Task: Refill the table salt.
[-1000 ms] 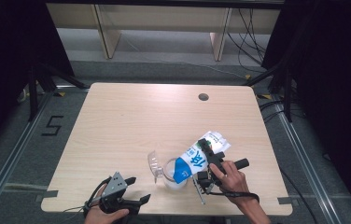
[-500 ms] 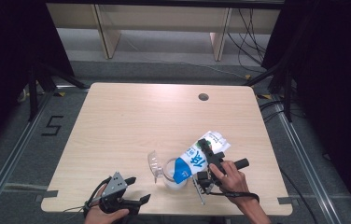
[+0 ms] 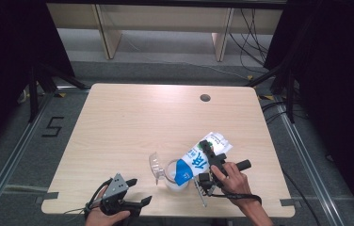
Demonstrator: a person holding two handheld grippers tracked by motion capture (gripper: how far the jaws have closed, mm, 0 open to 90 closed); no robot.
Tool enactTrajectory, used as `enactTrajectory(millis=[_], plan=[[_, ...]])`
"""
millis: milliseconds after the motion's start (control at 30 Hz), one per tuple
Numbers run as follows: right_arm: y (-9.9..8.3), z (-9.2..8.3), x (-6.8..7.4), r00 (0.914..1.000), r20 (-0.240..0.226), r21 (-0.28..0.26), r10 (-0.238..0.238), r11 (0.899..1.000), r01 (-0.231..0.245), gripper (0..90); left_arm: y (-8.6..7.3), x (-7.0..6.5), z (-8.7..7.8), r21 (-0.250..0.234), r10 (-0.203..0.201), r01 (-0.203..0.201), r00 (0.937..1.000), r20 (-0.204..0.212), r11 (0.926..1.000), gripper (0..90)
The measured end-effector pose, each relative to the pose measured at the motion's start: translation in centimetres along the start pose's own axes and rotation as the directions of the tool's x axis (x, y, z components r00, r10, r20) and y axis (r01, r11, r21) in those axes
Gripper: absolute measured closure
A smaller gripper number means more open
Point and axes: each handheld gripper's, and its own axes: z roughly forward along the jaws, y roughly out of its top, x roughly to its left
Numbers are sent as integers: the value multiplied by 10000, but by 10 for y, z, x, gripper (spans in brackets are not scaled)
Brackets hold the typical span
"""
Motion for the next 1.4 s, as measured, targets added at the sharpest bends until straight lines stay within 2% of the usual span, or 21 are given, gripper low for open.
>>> enactTrajectory(millis=[67,133,167,233,267,367,533,567,600,967,1000,1100,1167,1400], plan=[[0,0,0,10000,38,-53,4,10000,-4,592,0,0,0,53,57,-56,10000,-12,10000,179],[-1,1,3,9995,19,-4,310,9995,-310,592,0,0,0,-2,18,-18,10000,-8,10000,179],[0,-2,5,9980,-152,369,610,9975,-604,593,0,0,-1,66,83,-82,9999,-87,9999,179],[0,-2,5,9973,-164,399,722,9966,-715,594,0,1,0,37,62,-62,10000,-16,10000,179],[-1,-2,5,9974,-167,405,702,9968,-695,595,0,0,0,23,7,-6,10000,-68,10000,180],[0,-2,4,9983,-189,374,558,9978,-551,596,1,2,-1,37,273,-273,9996,-1,9996,179],[0,-2,4,9983,-200,364,539,9979,-532,601,0,1,0,4,225,-225,9997,26,9997,180],[-1,-1,5,9981,-33,153,607,9980,-607,602,0,1,0,6,225,-225,9997,24,9997,179],[0,-2,4,9983,-151,376,569,9977,-563,603,1,1,-1,60,237,-237,9997,-52,9997,179],[-1,-2,3,9984,-160,330,541,9980,-536,609,1,1,-1,63,242,-241,9997,-57,9997,179],[-1,-2,5,9975,-164,389,687,9969,-680,609,0,1,0,-9,229,-229,9997,-3,9997,179],[-2,-1,2,9995,-115,187,297,9994,-295,611,1,1,-1,37,233,-233,9997,-36,9997,179],[-1,-2,4,9979,-155,382,637,9973,-630,613,1,1,-1,38,234,-233,9997,-38,9997,179],[-1,-2,4,9984,-207,386,523,9979,-515,617,1,1,-1,43,235,-235,9997,-43,9997,179]])
